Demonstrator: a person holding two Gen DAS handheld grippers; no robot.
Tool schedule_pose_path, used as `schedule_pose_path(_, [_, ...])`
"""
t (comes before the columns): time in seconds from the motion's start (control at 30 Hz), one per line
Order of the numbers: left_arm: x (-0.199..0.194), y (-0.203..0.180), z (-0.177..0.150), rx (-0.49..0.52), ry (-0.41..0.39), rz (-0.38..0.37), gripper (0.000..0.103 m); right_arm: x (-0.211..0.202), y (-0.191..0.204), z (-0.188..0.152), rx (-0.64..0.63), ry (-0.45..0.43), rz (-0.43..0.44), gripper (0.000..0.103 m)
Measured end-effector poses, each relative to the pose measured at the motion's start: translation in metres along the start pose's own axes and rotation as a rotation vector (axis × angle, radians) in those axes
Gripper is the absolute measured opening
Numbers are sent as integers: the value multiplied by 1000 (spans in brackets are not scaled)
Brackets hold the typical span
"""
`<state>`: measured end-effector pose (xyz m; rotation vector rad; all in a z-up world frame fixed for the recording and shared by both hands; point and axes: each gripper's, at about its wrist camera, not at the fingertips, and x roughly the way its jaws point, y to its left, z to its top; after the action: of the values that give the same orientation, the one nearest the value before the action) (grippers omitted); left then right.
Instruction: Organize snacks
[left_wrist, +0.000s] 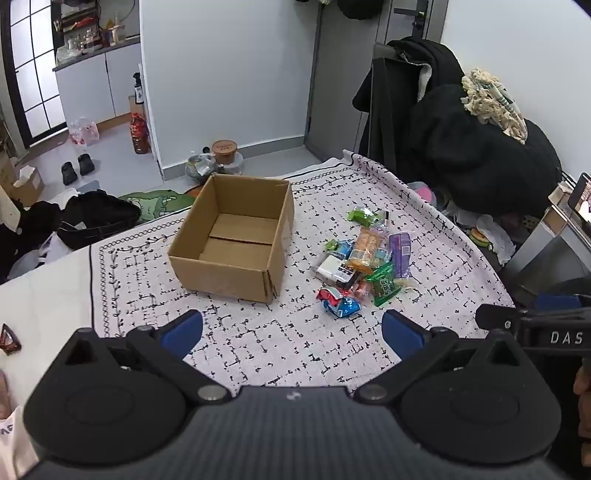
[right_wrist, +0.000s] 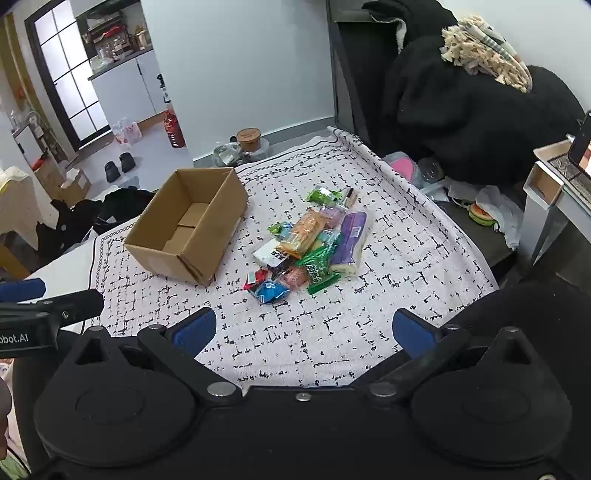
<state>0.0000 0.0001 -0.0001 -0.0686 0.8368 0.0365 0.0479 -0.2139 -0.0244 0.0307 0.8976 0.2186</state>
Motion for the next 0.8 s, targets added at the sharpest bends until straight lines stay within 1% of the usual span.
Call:
schedule_pose_path(0.13, [1,2,-2,-13,3,-1,103,0,-6,1,7,-7,-7,103])
schedule_pose_path(0.17, [-8,8,-7,-14,-27,-23,103,-6,3,-1,-14,-25,-14,103])
schedule_pose_path(0.2, [-11,11,-8,-14,-26,-23,103,-8,4,-1,-14,-30,-12,103])
schedule_pose_path(0.23, [-13,6,-6,-2,-10,-5,103,-9,4,2,-26,-20,-7,103])
schedule_pose_path(0.33, [-15,8,-8,-6,3,-9,103,-9,5,1,-17,-24,-6,103])
schedule_pose_path(0.4, [-18,4,-11,-4,-1,-5,103,-11,3,1,-14,-27,-4,103])
schedule_pose_path(0.67, [-24,5,-10,-16,-11,-13,103,-12,7,1,-18,-26,-6,103])
schedule_pose_path(0.8, [-26,8,-10,-15,-16,-5,103,-11,8,1,-23,-24,-10,103])
